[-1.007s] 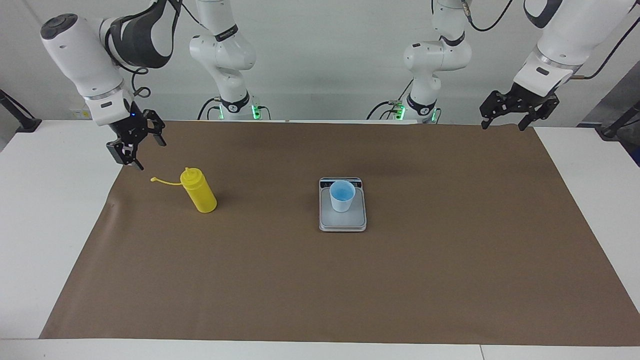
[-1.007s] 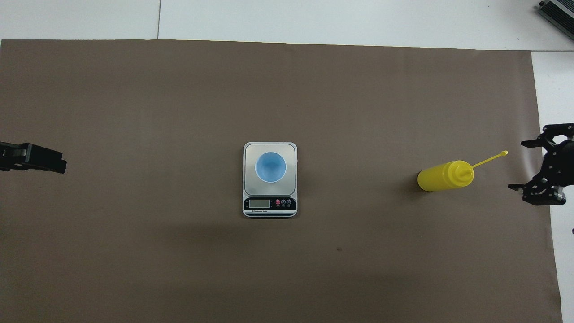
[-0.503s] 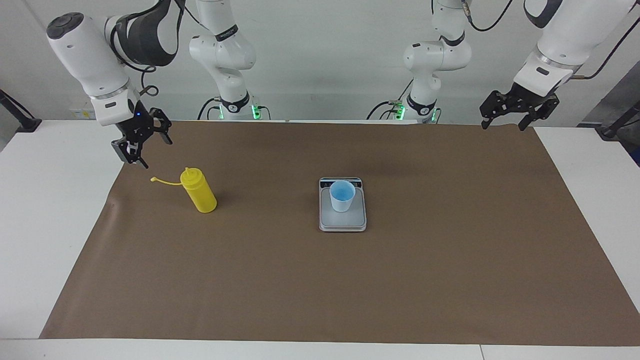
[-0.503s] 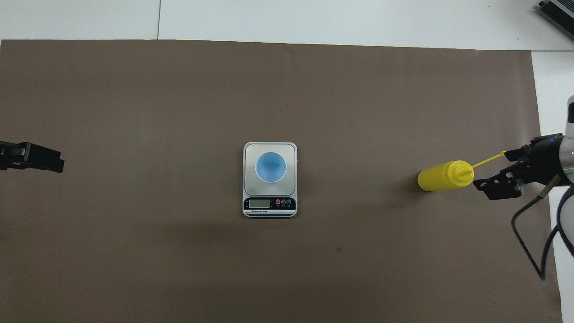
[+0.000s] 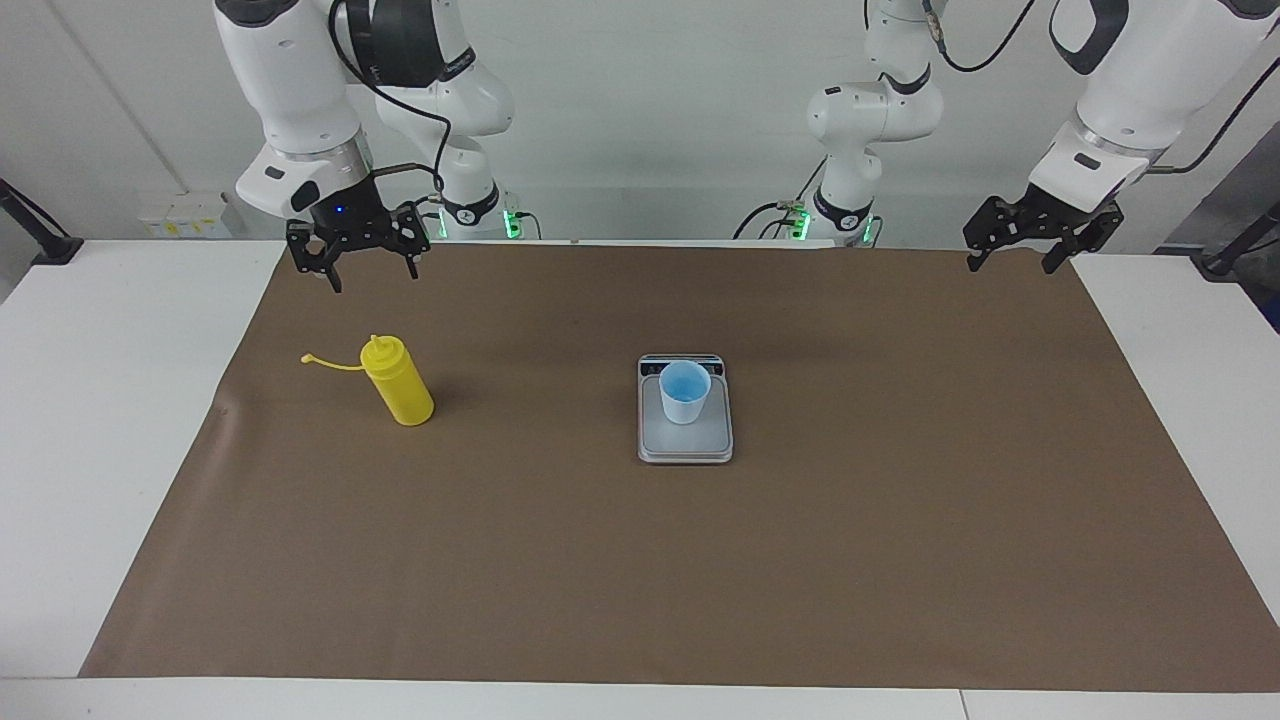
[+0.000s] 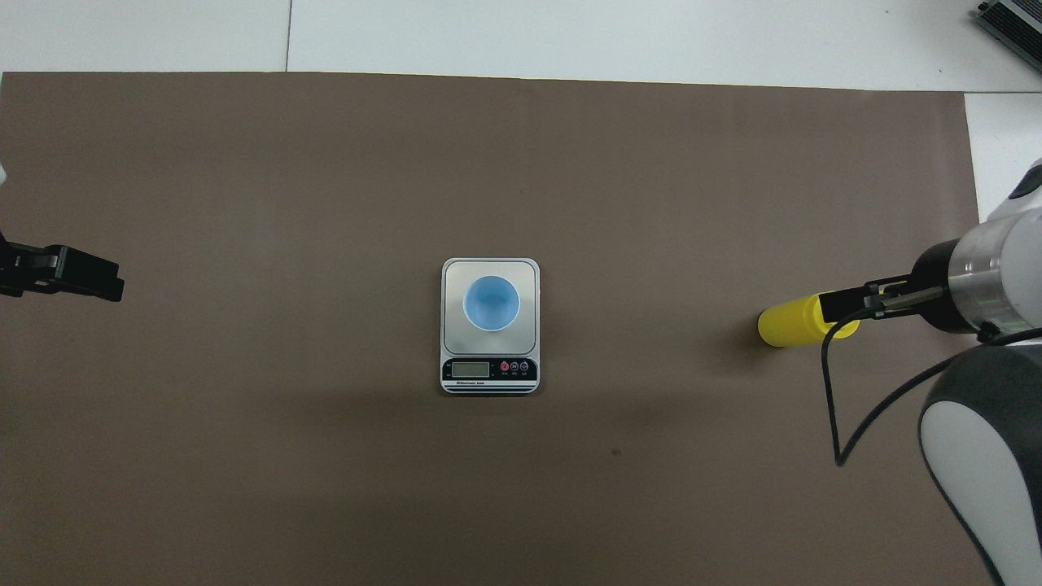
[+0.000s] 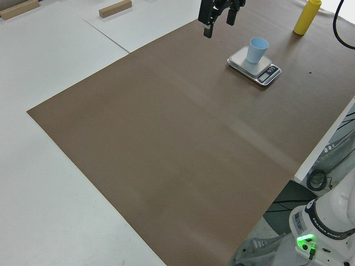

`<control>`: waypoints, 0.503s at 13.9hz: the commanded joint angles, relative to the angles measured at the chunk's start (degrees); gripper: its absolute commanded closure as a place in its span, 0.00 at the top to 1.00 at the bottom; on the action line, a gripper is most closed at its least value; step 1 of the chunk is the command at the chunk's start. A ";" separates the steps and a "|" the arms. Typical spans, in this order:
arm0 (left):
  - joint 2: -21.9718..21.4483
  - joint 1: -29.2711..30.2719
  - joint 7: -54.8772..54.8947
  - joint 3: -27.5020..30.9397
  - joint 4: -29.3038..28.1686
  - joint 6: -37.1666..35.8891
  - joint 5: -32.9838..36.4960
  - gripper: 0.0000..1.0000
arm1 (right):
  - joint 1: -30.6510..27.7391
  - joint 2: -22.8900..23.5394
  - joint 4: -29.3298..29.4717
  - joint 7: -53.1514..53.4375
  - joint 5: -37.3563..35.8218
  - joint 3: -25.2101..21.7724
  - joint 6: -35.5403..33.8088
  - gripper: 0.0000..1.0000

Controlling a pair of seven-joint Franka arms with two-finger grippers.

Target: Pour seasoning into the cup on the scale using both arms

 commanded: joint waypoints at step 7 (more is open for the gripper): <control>-1.98 0.20 3.00 0.13 -1.56 2.04 -1.42 1.00 | -0.30 6.01 13.08 10.80 -0.91 0.80 -4.69 1.00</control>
